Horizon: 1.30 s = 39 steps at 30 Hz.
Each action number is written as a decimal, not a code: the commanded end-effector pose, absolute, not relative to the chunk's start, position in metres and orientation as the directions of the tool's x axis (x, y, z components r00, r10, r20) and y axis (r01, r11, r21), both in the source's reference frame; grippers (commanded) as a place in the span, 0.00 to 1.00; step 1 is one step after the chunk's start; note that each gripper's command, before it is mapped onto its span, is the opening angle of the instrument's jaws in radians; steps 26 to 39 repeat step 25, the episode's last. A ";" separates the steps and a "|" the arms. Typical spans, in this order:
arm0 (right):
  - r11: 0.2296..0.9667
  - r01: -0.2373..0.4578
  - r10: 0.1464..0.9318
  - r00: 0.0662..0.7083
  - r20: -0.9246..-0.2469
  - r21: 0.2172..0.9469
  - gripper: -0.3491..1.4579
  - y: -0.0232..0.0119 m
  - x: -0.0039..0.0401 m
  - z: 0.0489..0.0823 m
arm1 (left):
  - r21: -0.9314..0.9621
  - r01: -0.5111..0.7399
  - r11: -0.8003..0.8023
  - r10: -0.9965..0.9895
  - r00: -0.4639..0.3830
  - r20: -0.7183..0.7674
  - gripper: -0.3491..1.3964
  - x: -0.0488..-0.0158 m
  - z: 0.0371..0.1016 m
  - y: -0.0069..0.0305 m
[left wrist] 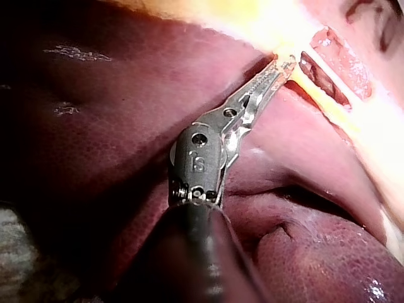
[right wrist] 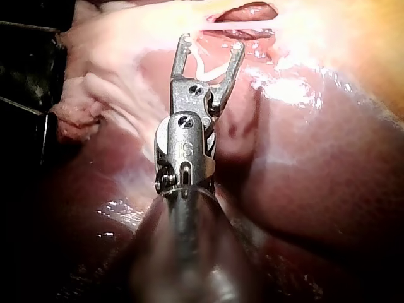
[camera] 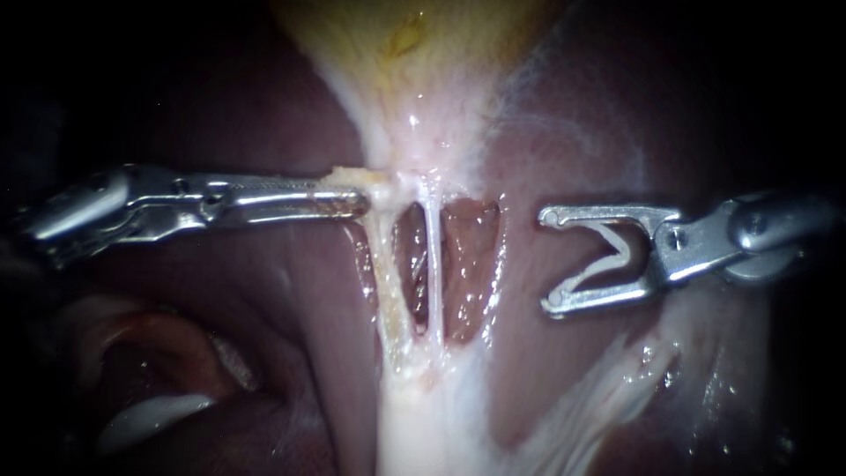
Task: Grabbing gallbladder
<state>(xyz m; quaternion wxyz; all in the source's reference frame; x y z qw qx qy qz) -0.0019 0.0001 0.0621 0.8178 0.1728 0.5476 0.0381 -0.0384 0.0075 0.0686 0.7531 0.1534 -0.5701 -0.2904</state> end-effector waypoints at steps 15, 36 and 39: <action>0.937 0.126 0.252 0.398 -0.882 0.325 0.46 0.0001 -0.0019 0.0622 | 0.575 0.255 0.777 -0.620 0.156 0.769 0.00 -0.0373 0.0663 0.0083; 0.937 0.126 0.252 0.398 -0.882 0.325 0.46 0.0001 -0.0019 0.0622 | 0.573 0.257 0.778 -0.619 0.156 0.770 0.00 -0.0374 0.0664 0.0081; 0.937 0.126 0.252 0.398 -0.882 0.325 0.46 0.0001 -0.0019 0.0622 | 0.573 0.257 0.778 -0.619 0.156 0.770 0.00 -0.0374 0.0664 0.0081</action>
